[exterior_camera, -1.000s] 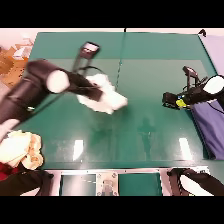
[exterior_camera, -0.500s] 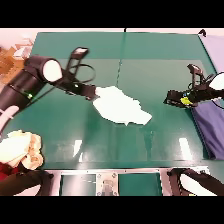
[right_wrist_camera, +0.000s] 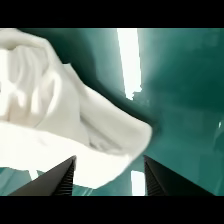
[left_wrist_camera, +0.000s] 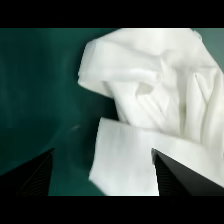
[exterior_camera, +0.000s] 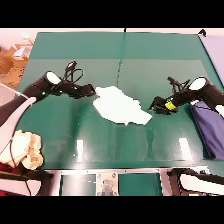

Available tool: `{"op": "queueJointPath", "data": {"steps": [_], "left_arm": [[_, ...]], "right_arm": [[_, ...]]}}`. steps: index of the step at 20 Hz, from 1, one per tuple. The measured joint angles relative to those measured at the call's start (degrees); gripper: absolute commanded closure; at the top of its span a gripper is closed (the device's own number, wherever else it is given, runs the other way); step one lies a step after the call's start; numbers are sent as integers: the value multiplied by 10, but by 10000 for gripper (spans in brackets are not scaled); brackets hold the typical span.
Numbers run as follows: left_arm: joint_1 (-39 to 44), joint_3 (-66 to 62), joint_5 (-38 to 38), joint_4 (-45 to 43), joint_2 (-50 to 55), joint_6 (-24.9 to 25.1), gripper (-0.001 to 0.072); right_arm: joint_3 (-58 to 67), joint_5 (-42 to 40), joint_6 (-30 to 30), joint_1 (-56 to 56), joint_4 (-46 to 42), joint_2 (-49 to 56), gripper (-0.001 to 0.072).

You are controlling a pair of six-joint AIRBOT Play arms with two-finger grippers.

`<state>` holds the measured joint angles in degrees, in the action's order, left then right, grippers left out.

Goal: Fold the shirts.

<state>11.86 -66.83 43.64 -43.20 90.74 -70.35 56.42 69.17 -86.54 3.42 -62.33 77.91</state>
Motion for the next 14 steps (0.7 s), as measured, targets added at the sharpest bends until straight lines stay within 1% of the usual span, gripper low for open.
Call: {"op": "queueJointPath", "data": {"steps": [1, 2, 4, 5, 7, 8, 9, 10, 11, 12, 14], "left_arm": [[-1, 1, -17, 52, 18, 34, 151], [-3, 2, -31, 103, 36, 72, 175], [-3, 2, -52, 186, 62, 137, 175], [-3, 2, -62, 216, 73, 161, 176], [0, 2, -83, 259, 92, 196, 177], [3, 3, -89, 274, 101, 208, 242], [6, 3, -96, 287, 107, 216, 461], [8, 3, -106, 295, 112, 223, 591], [8, 3, -116, 301, 116, 229, 689], [9, 3, -127, 309, 118, 232, 686], [10, 3, -138, 318, 122, 237, 687]], "right_arm": [[-1, 0, 14, -5, 9, 11, 213], [-1, 0, 24, -10, 16, 22, 213], [-2, -5, 40, -20, 24, 42, 215], [-2, -12, 46, -26, 28, 50, 219], [-2, -22, 53, -35, 33, 63, 264], [-2, -27, 56, -39, 34, 68, 305], [-2, -32, 57, -42, 35, 72, 376], [-2, -34, 58, -44, 37, 74, 428], [-2, -35, 59, -46, 37, 76, 583], [-3, -37, 60, -47, 38, 78, 696], [-3, -40, 61, -48, 38, 79, 696]]}}
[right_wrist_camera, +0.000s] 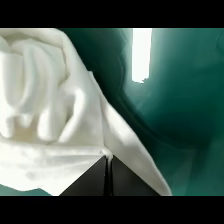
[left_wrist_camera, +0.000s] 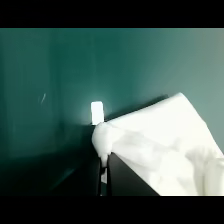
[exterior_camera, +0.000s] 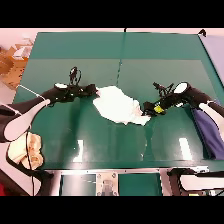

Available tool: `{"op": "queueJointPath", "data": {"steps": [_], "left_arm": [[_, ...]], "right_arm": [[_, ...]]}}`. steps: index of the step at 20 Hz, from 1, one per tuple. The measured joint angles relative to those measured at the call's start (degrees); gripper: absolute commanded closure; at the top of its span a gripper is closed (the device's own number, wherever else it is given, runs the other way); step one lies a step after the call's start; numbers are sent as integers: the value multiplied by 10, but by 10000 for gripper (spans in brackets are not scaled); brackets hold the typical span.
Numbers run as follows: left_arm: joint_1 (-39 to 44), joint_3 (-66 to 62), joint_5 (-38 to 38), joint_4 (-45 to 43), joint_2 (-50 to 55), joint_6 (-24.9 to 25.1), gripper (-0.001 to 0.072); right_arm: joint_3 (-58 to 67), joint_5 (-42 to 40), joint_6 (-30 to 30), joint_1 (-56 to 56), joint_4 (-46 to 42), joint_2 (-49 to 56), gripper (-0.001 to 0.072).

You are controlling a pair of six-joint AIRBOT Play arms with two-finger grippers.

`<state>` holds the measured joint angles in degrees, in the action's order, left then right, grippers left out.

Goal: Fold the shirts.

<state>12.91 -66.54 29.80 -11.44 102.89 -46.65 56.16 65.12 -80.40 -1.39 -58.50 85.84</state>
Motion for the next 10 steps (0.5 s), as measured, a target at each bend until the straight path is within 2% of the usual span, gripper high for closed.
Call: {"op": "queueJointPath", "data": {"steps": [5, 10], "left_arm": [[-18, 0, 12, -7, -24, 5, 688], [-66, 0, 74, -66, -152, 1, 688]], "right_arm": [[24, 25, 1, 20, -2, -3, 698], [129, 90, 1, 74, -1, -46, 698]]}}
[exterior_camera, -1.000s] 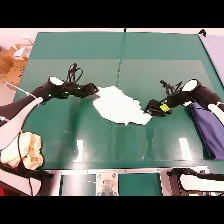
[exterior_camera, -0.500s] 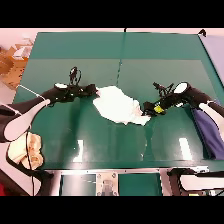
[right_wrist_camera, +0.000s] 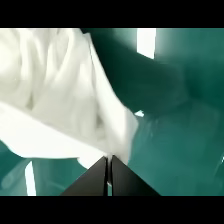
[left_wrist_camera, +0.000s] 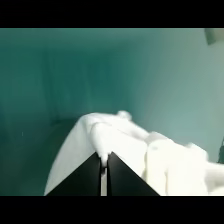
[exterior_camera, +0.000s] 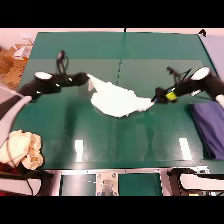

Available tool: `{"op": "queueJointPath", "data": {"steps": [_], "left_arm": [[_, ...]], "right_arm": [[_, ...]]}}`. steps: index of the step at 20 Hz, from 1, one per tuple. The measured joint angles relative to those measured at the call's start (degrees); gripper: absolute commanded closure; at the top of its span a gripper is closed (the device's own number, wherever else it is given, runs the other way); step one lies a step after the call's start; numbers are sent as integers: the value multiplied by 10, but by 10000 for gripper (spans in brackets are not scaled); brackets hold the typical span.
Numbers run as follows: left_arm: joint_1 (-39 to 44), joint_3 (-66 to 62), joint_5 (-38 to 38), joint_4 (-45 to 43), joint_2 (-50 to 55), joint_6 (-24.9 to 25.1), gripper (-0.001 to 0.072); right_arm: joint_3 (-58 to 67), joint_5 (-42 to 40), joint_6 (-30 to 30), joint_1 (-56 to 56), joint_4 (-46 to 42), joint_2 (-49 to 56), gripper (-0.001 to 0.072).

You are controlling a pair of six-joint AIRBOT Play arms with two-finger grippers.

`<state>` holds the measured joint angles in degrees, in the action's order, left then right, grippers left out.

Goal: Fold the shirts.

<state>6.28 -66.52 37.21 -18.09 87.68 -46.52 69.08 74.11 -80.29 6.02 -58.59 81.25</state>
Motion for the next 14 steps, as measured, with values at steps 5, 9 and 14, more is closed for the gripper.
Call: {"op": "queueJointPath", "data": {"steps": [5, 9, 14], "left_arm": [[-48, -6, 20, -23, -201, -1, 687], [-62, -67, 49, -29, -337, 0, 687], [-67, -205, 99, -114, -418, -47, 687]], "right_arm": [[158, 28, 0, 41, 0, -82, 698], [285, 31, 0, 50, 6, -151, 698], [371, -7, 0, 53, -15, -243, 698]]}}
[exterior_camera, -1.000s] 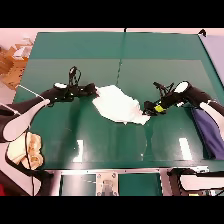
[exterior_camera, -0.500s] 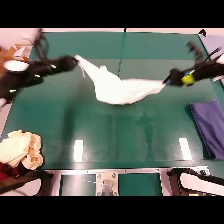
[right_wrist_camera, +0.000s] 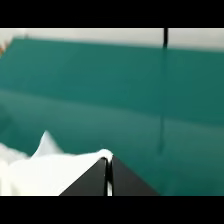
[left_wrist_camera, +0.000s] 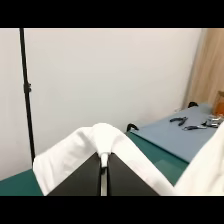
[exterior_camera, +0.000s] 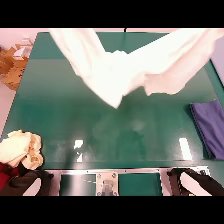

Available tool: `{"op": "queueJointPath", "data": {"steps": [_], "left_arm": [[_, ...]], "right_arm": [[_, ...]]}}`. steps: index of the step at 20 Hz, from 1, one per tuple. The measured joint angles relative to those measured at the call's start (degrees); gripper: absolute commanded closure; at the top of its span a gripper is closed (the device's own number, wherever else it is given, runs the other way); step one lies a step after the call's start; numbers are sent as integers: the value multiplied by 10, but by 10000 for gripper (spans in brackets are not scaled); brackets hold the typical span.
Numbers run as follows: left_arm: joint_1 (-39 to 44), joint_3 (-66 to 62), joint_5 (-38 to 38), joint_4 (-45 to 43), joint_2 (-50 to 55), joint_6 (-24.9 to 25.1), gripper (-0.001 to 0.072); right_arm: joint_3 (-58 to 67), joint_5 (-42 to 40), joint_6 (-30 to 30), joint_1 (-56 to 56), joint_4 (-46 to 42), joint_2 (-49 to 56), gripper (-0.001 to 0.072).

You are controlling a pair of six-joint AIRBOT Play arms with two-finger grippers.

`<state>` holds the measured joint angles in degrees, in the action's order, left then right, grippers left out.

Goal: Fold the shirts.

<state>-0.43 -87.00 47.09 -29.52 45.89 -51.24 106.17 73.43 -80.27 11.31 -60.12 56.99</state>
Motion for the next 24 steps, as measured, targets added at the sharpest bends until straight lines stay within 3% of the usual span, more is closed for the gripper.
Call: {"op": "queueJointPath", "data": {"steps": [5, 9, 13, 19, 20, 21, 22, 23, 24], "left_arm": [[-1, -56, 81, -250, -13, -140, 686], [-1, 22, 113, -401, 6, -217, 686], [-1, 150, 85, -443, 85, -236, 685], [-1, 211, 10, -360, 295, -172, 679], [-1, 202, 1, -346, 327, -166, 419], [-1, 191, -6, -336, 349, -165, 100], [-1, 176, -12, -325, 365, -167, 94], [-2, 157, -11, -318, 377, -173, 94], [-5, 137, 1, -317, 386, -180, 94]], "right_arm": [[14, -47, -3, 1, -87, -63, 698], [-65, -62, -10, 1, -119, -75, 697], [-277, -108, -13, 0, -115, -75, 697], [-604, -306, -14, 0, -60, 7, 696], [-624, -336, -14, 0, -52, 31, 696], [-635, -355, -14, 0, -50, 52, 695], [-638, -373, -14, 0, -47, 71, 644], [-635, -385, -14, 2, -45, 84, 481], [-627, -392, -14, 6, -47, 95, 380]]}}
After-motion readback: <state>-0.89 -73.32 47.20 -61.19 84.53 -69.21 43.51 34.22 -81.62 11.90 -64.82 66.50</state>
